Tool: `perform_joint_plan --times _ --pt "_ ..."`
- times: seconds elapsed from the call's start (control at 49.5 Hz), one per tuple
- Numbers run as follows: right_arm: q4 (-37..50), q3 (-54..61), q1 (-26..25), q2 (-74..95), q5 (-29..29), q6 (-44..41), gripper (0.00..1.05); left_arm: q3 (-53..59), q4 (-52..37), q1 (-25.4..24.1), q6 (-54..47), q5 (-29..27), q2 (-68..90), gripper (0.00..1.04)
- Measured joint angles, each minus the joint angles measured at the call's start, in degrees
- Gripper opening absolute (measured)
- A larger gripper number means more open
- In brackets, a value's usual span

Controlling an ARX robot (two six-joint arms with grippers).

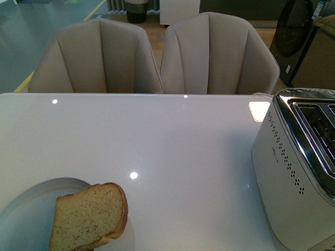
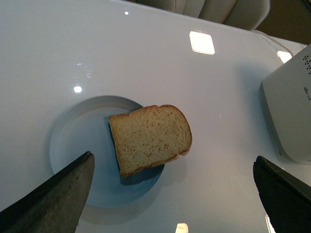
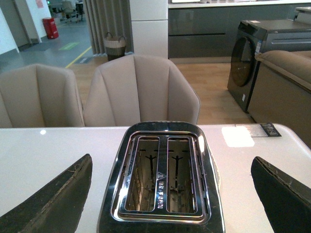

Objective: Left arm holds plate, right arm toasts bread

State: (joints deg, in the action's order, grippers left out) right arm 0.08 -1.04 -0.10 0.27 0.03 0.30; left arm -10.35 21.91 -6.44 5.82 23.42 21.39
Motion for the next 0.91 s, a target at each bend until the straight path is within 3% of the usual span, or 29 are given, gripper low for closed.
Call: perform_joint_plan --times 0.485,0.91 --pt "0.0 0.0 0.0 0.0 0.0 0.0 0.96 -7.3 -31.3 -0.5 0.0 -4.0 37.3 0.98" --pt "0.0 0.0 0.0 0.0 0.0 0.0 0.96 -15.0 -44.6 -4.7 -2.2 -9.2 69.1 0.98"
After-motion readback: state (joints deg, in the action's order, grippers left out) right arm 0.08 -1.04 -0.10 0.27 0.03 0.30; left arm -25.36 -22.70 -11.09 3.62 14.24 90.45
